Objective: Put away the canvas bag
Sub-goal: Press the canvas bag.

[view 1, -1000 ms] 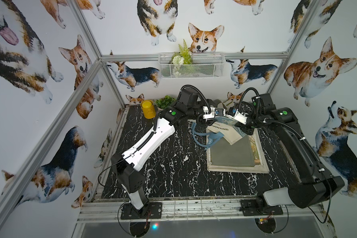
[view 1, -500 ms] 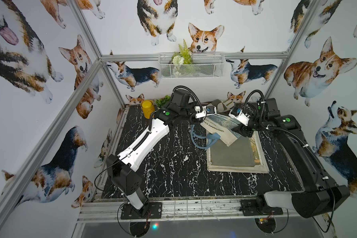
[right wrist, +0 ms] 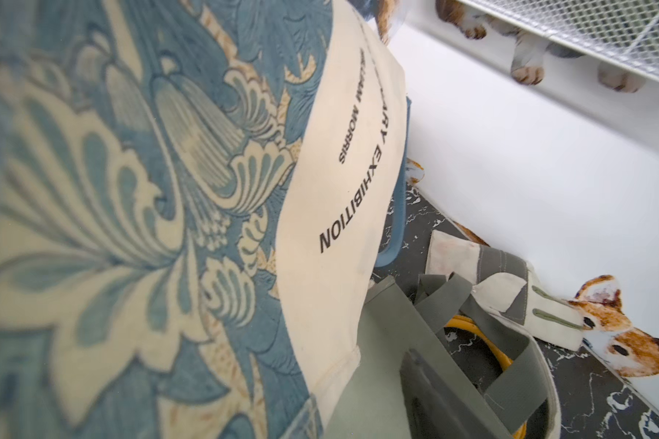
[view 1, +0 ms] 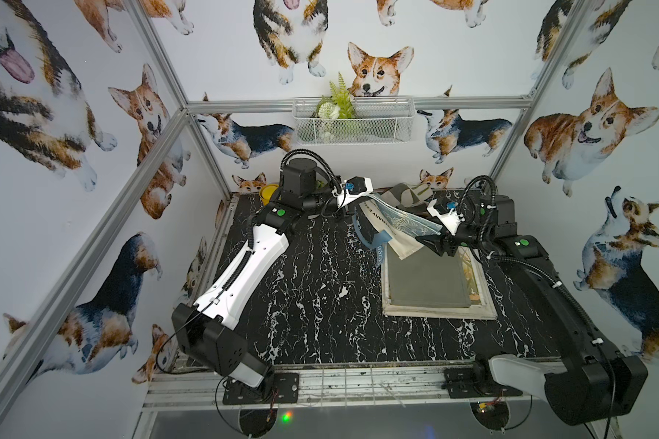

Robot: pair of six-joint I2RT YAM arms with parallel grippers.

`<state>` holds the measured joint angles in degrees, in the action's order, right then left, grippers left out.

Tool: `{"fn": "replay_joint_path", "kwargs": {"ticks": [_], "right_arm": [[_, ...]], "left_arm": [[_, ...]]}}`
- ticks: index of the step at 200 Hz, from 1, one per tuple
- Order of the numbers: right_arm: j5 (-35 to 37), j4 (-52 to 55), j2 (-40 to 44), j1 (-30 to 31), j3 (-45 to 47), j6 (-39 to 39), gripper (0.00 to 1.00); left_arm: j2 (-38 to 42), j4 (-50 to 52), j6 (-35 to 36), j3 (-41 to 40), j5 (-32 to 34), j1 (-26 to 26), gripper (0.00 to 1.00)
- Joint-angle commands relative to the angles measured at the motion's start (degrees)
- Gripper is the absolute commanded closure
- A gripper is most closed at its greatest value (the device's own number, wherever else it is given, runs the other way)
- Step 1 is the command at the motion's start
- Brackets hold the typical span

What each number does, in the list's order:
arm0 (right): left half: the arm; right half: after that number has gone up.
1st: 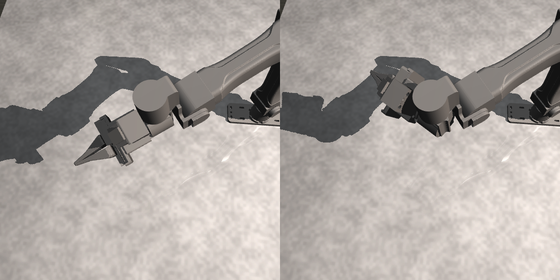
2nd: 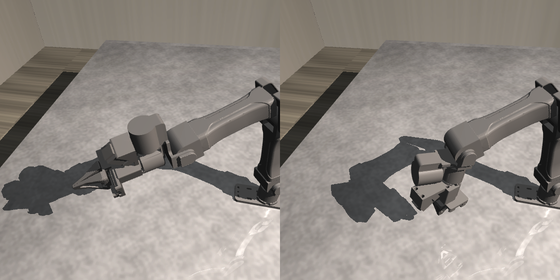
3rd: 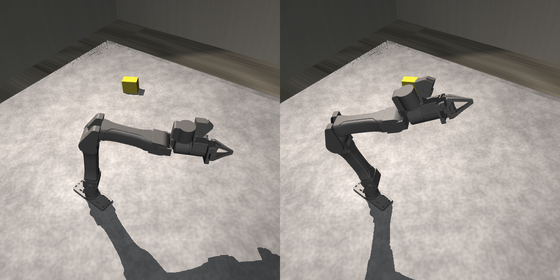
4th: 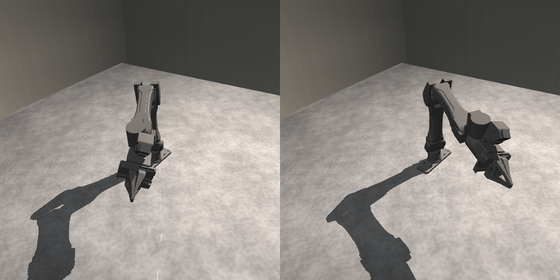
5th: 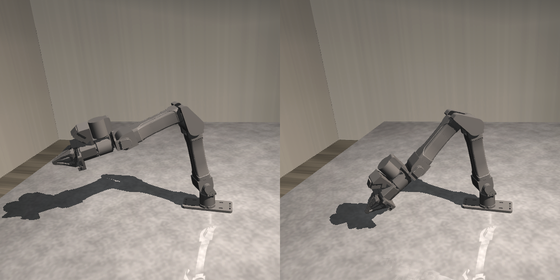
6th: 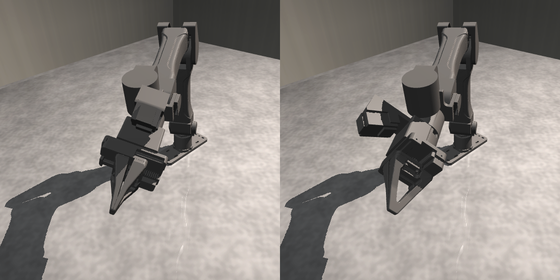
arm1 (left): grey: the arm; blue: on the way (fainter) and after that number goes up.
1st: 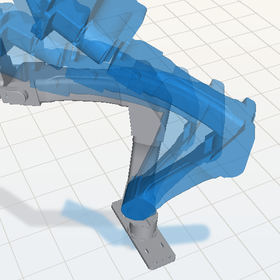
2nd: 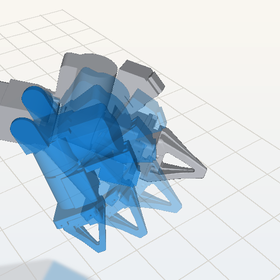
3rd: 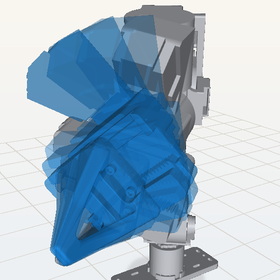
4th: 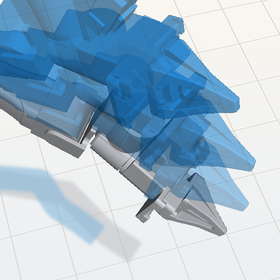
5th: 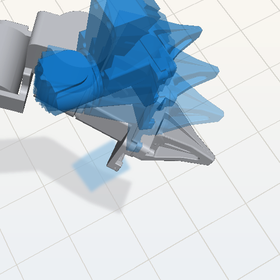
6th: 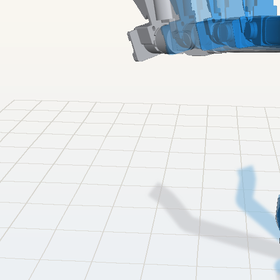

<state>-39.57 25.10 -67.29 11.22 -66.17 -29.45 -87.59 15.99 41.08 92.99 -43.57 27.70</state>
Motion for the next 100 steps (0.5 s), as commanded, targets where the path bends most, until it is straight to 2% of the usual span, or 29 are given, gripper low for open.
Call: {"fn": "replay_joint_path", "kwargs": {"ticks": [1, 8, 24, 42, 57, 65, 78, 89, 100], "right_arm": [[-2.0, -11.7, 0.5, 0.1, 0.2, 3.0, 0.34], [-2.4, -11.7, 0.6, 0.2, 0.1, 2.9, 0.36], [-3.1, -12.4, 1.3, 0.1, -0.1, 2.8, 0.54], [-2.9, -13.9, 2.6, 0.1, 0.4, 2.8, 0.76], [-3.0, -11.7, 2.7, 0.2, -1.0, 1.4, 0.99], [-3.0, -9.6, 2.7, 0.1, -2.0, 0.1, 1.00], [-3.1, -6.3, 2.5, 0.1, -3.8, -2.3, 1.00], [-3.0, -4.5, 2.2, 0.1, -5.0, -3.9, 1.00], [-2.8, -3.3, 1.9, 0.1, -5.9, -5.1, 1.00]], "left_arm": [[1.1, -2.7, -1.9, -0.8, -6.4, -0.2, 1.00], [1.3, -2.5, -1.9, -1.1, -6.0, -0.4, 1.00], [1.7, -1.8, -1.8, -1.7, -4.4, -0.7, 1.00], [1.5, 1.8, 0.4, -1.3, -1.7, -0.8, 1.00], [1.1, 4.5, 2.0, -0.7, 0.2, -0.8, 1.00], [1.0, 5.4, 2.5, -0.4, 0.7, -0.7, 1.00], [0.9, 6.7, 3.2, -0.2, 1.3, 0.0, 0.86], [0.5, 8.3, 4.5, 0.3, 1.3, 0.8, 0.64], [-0.1, 10.1, 5.7, 1.2, 1.4, 1.9, 0.55]]}}
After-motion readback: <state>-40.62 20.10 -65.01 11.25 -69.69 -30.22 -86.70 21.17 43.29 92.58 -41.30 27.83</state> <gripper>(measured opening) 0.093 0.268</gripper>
